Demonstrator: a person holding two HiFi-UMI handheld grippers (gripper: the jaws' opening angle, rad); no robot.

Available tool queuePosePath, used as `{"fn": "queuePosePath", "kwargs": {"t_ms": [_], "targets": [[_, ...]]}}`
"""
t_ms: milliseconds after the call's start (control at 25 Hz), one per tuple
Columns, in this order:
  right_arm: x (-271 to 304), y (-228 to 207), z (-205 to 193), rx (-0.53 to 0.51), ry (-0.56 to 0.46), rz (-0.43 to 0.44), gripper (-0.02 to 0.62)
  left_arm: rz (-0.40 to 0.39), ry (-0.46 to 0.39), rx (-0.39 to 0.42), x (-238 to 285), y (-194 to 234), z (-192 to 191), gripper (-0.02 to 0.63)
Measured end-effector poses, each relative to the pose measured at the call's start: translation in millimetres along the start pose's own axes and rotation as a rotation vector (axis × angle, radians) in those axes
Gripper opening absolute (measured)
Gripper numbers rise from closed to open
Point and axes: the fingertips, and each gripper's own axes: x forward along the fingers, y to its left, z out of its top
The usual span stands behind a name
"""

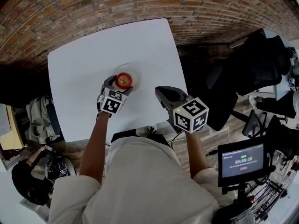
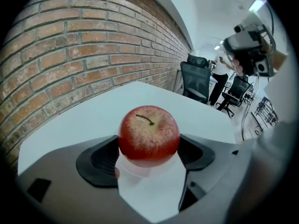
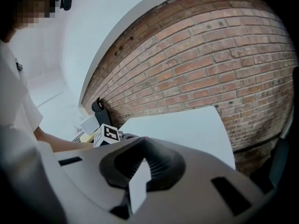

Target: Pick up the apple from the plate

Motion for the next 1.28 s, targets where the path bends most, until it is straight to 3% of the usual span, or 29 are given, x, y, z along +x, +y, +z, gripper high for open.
{"fn": "queuePosePath", "kwargs": {"t_ms": [1280], "targets": [[-18.0,57.4,15.0,-0.115,-0.058,0.051,0.003,0.042,-0.173,-0.020,-99.5,-28.3,40.3,0.394]]}}
